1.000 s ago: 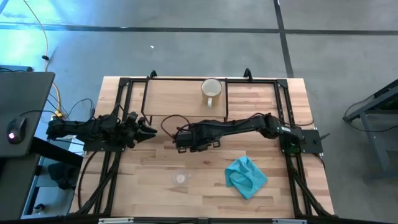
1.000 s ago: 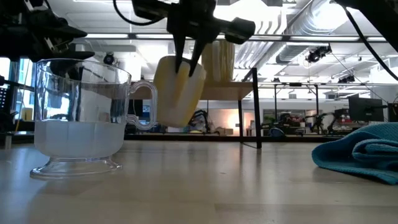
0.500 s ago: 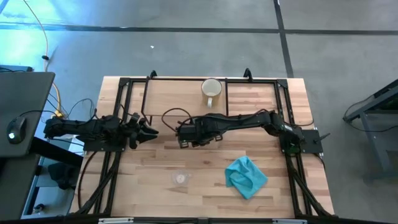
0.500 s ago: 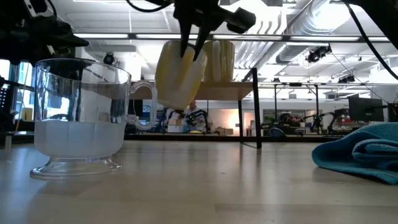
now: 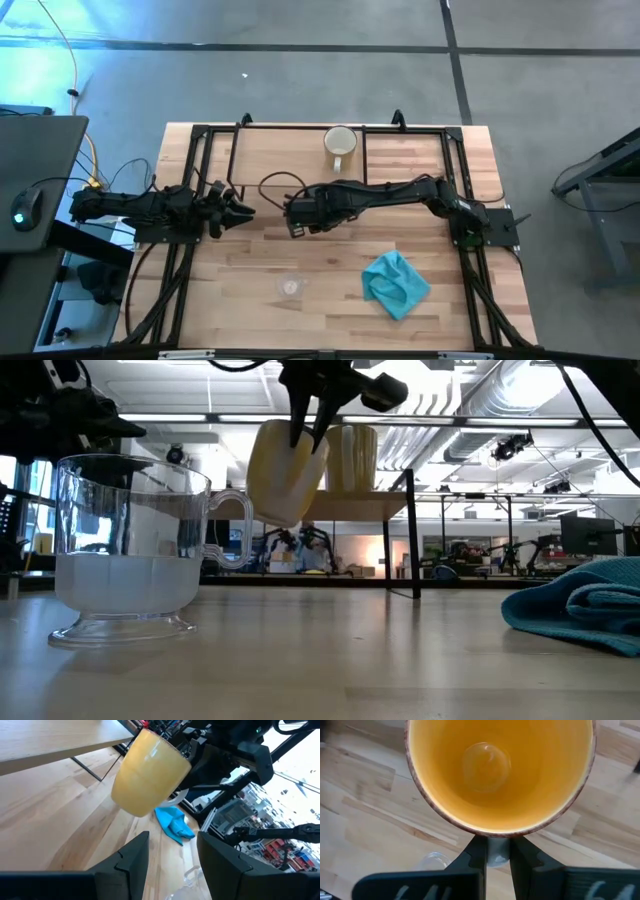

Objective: Stack small to large cups/mugs on shelf
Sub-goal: Put the yellow mug on the shelf

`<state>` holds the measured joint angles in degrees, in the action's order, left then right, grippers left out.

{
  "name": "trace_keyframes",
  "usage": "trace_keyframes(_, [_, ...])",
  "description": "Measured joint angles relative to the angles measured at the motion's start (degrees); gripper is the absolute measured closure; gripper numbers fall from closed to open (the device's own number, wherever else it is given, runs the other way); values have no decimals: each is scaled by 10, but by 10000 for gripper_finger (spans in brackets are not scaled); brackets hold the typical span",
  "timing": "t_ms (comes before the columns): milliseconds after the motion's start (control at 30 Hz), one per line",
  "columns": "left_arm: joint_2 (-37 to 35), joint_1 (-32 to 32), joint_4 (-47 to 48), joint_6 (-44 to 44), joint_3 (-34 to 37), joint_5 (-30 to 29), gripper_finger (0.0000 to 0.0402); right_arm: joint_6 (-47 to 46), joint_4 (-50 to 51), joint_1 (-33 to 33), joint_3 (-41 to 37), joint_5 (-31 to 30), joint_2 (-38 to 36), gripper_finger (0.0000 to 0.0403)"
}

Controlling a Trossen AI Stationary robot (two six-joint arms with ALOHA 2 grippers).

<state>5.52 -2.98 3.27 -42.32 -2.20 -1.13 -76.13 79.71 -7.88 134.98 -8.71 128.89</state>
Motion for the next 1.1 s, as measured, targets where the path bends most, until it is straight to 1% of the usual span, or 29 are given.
trace_keyframes(200, [0, 0, 0, -8, 0, 0, 247, 21, -11, -1, 0, -10, -3, 380])
trace_keyframes(400, [0, 0, 0, -15, 0, -1, 247, 31, -6, -1, 0, -36, -20, 380])
trace_keyframes(600, [0, 0, -2, -16, 0, -15, 247, 35, -1, 1, 0, -62, -41, 380])
trace_keyframes(733, [0, 0, -2, -16, 0, -16, 247, 47, -9, 9, 0, -63, -47, 380])
trace_keyframes(967, [0, 0, -2, -17, 0, -16, 247, 89, -54, 33, 0, -62, -47, 380])
trace_keyframes(1100, [0, 0, -2, -23, 0, -15, 247, 104, -55, 49, 0, -61, -47, 380])
